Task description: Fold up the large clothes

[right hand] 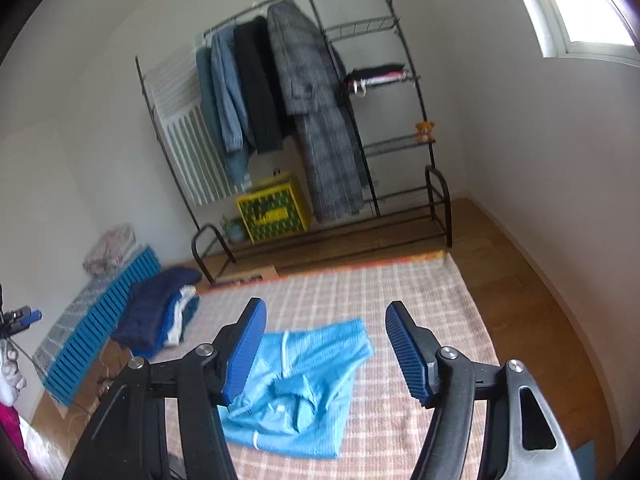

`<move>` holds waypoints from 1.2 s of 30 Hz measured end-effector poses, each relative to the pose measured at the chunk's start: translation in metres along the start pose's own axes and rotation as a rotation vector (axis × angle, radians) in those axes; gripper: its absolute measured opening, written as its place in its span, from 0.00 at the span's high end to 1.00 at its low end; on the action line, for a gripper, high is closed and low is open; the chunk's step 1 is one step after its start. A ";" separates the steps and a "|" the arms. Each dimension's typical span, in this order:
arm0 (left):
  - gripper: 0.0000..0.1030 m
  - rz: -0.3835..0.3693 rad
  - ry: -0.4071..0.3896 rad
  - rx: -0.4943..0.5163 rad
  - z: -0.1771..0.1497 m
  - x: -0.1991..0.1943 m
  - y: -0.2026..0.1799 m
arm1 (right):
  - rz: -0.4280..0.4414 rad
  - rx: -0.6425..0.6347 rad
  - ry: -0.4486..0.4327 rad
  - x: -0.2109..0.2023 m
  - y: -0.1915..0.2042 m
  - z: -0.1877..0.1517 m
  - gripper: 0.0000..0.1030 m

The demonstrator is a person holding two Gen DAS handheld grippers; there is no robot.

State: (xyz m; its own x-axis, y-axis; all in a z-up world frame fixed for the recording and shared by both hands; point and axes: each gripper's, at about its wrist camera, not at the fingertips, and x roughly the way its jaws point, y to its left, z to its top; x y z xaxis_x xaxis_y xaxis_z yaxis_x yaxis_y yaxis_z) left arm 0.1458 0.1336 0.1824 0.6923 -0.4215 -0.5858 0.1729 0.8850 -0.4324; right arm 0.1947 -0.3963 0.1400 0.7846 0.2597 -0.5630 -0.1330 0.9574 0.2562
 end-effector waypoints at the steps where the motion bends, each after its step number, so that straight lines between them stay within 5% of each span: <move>1: 0.43 -0.011 0.019 -0.020 -0.007 0.020 0.008 | 0.003 -0.003 0.022 0.009 0.003 -0.008 0.36; 14: 0.43 -0.078 0.289 -0.213 -0.103 0.265 0.064 | 0.079 0.164 0.319 0.177 0.005 -0.131 0.36; 21: 0.43 -0.050 0.372 -0.241 -0.120 0.341 0.079 | 0.035 0.159 0.424 0.244 0.006 -0.168 0.36; 29: 0.43 -0.096 0.372 -0.332 -0.131 0.379 0.100 | 0.047 0.267 0.467 0.286 -0.013 -0.191 0.35; 30: 0.46 -0.110 0.368 -0.345 -0.130 0.384 0.103 | 0.062 0.294 0.457 0.287 -0.017 -0.190 0.35; 32: 0.82 -0.122 0.376 -0.355 -0.129 0.388 0.105 | 0.101 0.335 0.435 0.288 -0.022 -0.190 0.39; 33: 0.89 -0.129 0.382 -0.359 -0.128 0.390 0.105 | 0.114 0.342 0.428 0.288 -0.023 -0.189 0.44; 35: 0.94 -0.148 0.377 -0.365 -0.125 0.391 0.107 | 0.148 0.351 0.436 0.289 -0.023 -0.190 0.78; 36: 0.95 -0.151 0.372 -0.354 -0.123 0.390 0.106 | 0.157 0.348 0.441 0.289 -0.021 -0.192 0.83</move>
State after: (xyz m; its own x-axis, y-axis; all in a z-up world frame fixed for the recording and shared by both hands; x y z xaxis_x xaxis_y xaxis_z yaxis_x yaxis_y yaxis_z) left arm 0.3485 0.0385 -0.1761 0.3712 -0.6379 -0.6748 -0.0395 0.7152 -0.6978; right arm 0.3085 -0.3171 -0.1789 0.4356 0.4943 -0.7523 0.0379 0.8250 0.5639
